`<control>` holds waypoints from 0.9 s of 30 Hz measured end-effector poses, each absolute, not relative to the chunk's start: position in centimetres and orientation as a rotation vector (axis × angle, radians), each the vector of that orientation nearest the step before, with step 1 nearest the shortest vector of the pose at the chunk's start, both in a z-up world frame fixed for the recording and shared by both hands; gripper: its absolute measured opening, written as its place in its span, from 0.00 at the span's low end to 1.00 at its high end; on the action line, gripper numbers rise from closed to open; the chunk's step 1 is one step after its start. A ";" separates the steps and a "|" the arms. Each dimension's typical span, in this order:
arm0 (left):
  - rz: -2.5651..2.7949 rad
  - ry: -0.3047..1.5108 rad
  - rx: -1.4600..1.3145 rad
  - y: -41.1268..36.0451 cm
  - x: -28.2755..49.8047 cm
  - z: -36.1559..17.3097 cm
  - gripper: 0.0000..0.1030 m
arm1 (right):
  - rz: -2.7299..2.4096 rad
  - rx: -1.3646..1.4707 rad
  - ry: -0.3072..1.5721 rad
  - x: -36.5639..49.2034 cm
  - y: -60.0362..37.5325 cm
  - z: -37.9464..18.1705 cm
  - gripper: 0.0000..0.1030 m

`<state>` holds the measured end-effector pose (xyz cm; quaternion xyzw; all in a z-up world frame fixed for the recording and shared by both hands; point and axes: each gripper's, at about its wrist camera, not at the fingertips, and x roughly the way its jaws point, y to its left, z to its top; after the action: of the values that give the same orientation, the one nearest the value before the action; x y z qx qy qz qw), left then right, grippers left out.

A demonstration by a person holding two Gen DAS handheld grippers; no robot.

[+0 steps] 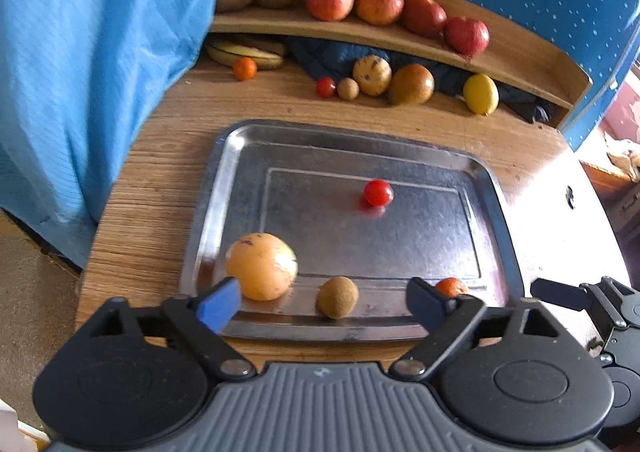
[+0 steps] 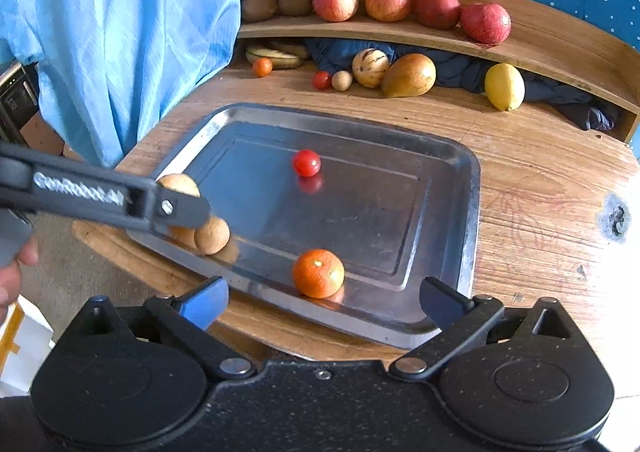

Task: Organize fruits
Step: 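Lift both open tools up away from the tray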

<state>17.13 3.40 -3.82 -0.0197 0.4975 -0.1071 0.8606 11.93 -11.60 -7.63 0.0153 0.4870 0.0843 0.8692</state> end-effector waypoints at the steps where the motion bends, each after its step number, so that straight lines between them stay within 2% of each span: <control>1: -0.215 1.034 -0.036 3.7 16.9 -3.7 0.95 | 0.180 0.027 1.021 11.9 -11.5 -7.6 0.99; 4: -0.195 1.013 0.017 4.3 16.2 -3.6 0.99 | 0.193 0.013 1.028 11.6 -11.2 -7.5 0.99; 10: -0.178 1.028 0.122 5.6 14.6 -4.2 0.99 | 0.209 -0.027 1.063 11.3 -10.9 -7.5 0.99; 18: -0.142 1.107 0.142 6.6 13.5 -5.4 0.99 | 0.158 -0.057 1.089 11.2 -11.4 -7.6 0.99; 27: -0.103 1.106 0.169 7.1 14.1 -5.1 0.99 | 0.114 -0.037 1.065 11.8 -12.5 -7.2 0.99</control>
<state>14.06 7.09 -5.12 0.0803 0.5245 -0.0488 0.8462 11.76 -12.46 -7.24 -0.0178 0.5074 0.0543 0.8598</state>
